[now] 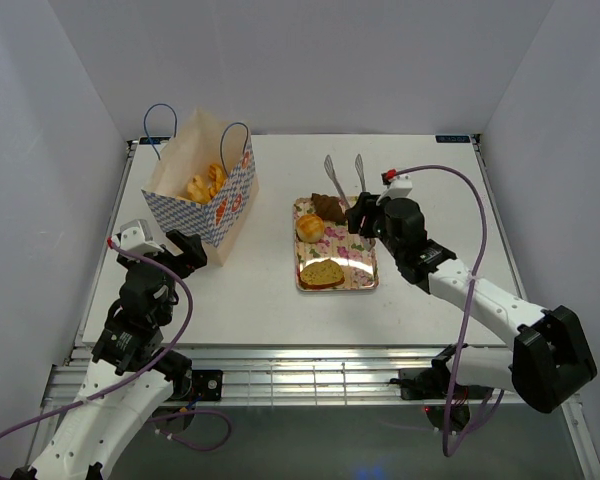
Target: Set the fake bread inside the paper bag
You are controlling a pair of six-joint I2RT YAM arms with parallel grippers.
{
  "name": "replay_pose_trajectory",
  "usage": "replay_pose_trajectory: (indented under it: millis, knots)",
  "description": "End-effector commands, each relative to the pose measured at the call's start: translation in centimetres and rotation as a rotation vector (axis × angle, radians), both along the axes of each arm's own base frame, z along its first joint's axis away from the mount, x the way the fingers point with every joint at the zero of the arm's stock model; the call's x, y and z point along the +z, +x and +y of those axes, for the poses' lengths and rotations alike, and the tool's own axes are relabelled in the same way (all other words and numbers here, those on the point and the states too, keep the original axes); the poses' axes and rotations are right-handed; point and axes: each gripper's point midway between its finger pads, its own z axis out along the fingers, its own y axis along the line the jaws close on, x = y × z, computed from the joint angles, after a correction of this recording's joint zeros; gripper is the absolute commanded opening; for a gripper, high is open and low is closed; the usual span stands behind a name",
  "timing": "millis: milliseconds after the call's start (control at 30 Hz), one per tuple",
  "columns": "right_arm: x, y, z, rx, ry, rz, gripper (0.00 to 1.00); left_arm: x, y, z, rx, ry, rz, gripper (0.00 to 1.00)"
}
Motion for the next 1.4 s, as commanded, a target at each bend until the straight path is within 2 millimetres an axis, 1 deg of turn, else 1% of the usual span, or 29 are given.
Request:
replay_pose_trajectory:
  millis: [0,33,100,200,300,533,767,867,1100,1367]
  knots:
    - [0.1,0.7,1.8,0.072,0.019,0.009,0.61,0.1,0.2,-0.3,-0.008,0.002,-0.005,0.98]
    - [0.2,0.9,2.2,0.086,0.017,0.014,0.61,0.1,0.2,-0.3,-0.010,0.003,-0.005,0.98]
    - [-1.4,1.1,2.8,0.109,-0.007,0.063,0.61,0.1,0.2,-0.3,-0.011,0.003,-0.005,0.98]
    - [-2.6,1.5,3.4,0.125,-0.025,0.098,0.61,0.1,0.2,-0.3,-0.013,0.003,-0.004,0.98]
    - [-3.4,1.8,3.5,0.124,-0.039,0.113,0.61,0.3,0.1,-0.3,-0.016,0.001,-0.012,0.98]
    - [-4.5,2.3,3.5,0.120,-0.063,0.141,0.61,0.3,0.1,-0.3,-0.016,-0.001,-0.016,0.98]
    - [-6.9,2.1,3.6,0.126,-0.077,0.203,0.60,0.4,0.0,-0.3,-0.016,-0.004,-0.021,0.98]
    - [-7.5,2.1,3.6,0.125,-0.078,0.219,0.60,0.5,0.0,-0.3,-0.017,-0.007,-0.026,0.98]
    - [-7.9,2.1,4.1,0.143,-0.078,0.244,0.59,0.8,-0.2,-0.1,-0.010,-0.014,-0.041,0.98]
    - [-8.9,2.0,4.0,0.143,-0.090,0.268,0.57,0.9,-0.4,0.1,-0.002,-0.018,-0.046,0.98]
